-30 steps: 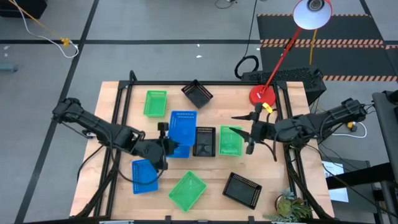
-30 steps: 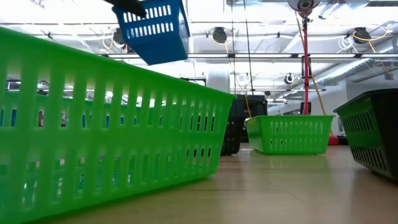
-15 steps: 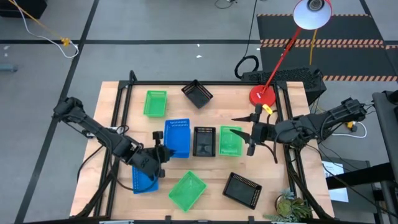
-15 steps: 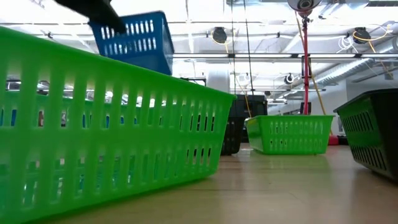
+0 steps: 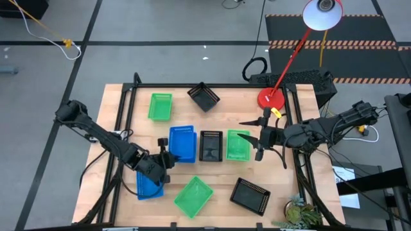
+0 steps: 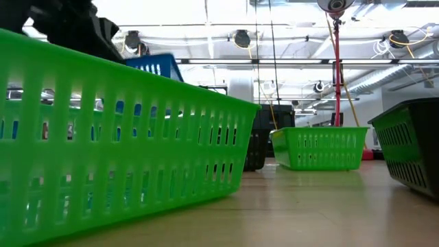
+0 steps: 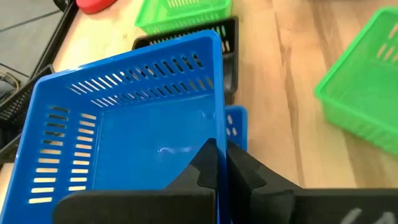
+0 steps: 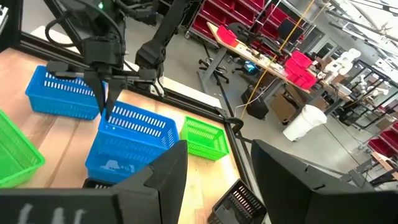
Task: Stack baskets by color
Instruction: Stack the top blue bin on the middle left blue bin, then stack the blue bin on top of stacked blue bins
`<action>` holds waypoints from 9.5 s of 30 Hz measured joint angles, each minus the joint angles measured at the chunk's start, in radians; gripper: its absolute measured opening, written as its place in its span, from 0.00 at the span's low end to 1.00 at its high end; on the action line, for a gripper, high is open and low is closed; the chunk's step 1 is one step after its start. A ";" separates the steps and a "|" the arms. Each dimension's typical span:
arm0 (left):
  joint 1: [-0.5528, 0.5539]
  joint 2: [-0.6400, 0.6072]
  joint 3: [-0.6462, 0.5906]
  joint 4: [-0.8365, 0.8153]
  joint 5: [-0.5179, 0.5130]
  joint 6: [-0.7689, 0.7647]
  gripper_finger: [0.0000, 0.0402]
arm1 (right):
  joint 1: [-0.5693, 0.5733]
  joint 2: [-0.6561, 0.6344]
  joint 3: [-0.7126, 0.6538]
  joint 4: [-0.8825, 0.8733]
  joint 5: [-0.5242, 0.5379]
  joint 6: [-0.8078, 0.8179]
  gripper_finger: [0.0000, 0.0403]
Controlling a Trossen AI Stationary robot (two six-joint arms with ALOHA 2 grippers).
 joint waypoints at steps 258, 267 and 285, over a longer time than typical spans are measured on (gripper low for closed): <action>0.090 0.182 0.558 -0.981 0.128 -0.043 0.04 | -0.002 0.001 0.000 -0.032 -0.007 -0.060 0.42; 0.134 0.182 0.425 -0.815 0.141 0.006 0.04 | -0.002 0.001 0.000 -0.032 -0.008 -0.060 0.42; 0.177 0.182 0.284 -0.565 0.240 0.050 0.02 | -0.002 0.001 0.000 -0.032 -0.007 -0.060 0.42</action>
